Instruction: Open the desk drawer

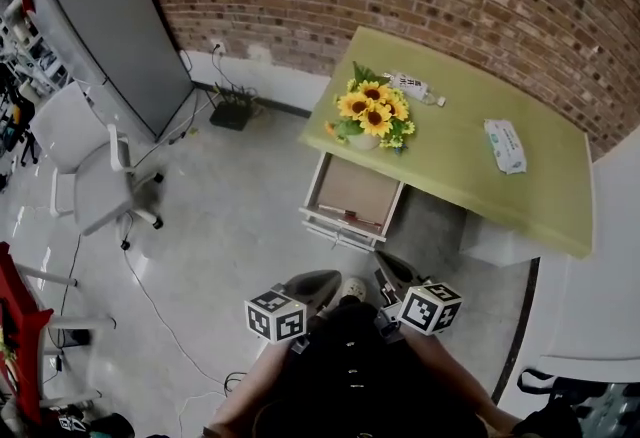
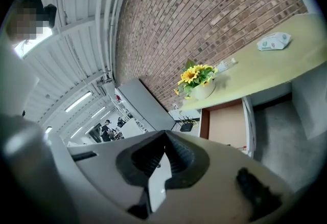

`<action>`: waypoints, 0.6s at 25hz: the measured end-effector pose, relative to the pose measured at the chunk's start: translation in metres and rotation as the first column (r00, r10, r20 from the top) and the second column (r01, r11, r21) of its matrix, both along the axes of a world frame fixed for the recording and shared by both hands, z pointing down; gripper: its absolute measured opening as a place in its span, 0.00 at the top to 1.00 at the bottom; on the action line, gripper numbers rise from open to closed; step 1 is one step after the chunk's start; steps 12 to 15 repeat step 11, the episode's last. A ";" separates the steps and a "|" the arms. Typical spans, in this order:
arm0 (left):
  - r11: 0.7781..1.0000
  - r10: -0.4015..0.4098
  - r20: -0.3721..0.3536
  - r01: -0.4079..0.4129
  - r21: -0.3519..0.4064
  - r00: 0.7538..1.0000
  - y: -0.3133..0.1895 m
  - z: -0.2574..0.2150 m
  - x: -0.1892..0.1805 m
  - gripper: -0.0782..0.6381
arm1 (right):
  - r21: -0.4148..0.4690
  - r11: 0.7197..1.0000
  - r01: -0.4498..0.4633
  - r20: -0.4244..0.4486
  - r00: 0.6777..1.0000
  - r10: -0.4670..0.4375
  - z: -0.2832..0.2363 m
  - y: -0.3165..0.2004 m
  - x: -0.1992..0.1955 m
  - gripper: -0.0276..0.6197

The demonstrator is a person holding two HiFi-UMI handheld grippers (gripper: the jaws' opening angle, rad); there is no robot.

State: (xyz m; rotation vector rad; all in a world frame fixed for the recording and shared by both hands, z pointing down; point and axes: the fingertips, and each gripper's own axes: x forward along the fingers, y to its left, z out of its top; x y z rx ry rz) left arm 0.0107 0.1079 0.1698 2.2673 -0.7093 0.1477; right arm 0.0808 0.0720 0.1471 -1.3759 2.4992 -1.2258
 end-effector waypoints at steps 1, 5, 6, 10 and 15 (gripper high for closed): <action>1.000 -0.003 0.002 0.003 -0.001 1.000 -0.001 0.000 -0.001 0.87 | 0.002 1.000 0.002 -0.003 1.000 -0.002 0.000 0.000 -0.001 0.94; 0.999 -0.028 -0.004 0.028 -0.028 1.000 -0.001 0.006 -0.011 0.87 | 0.019 1.000 0.025 -0.026 0.999 -0.024 -0.001 -0.002 -0.009 0.94; 0.999 -0.035 -0.011 0.034 -0.033 0.999 -0.001 0.006 -0.014 0.88 | 0.021 0.999 0.031 -0.028 0.999 -0.031 -0.002 -0.002 -0.012 0.94; 0.997 -0.071 -0.017 0.071 -0.038 0.997 -0.007 0.011 -0.030 0.87 | 0.024 0.998 0.061 -0.041 0.997 -0.060 0.000 -0.003 -0.027 0.94; 0.996 -0.081 -0.017 0.080 -0.040 0.997 -0.008 0.012 -0.033 0.88 | 0.025 0.997 0.069 -0.047 0.997 -0.068 0.001 -0.003 -0.031 0.94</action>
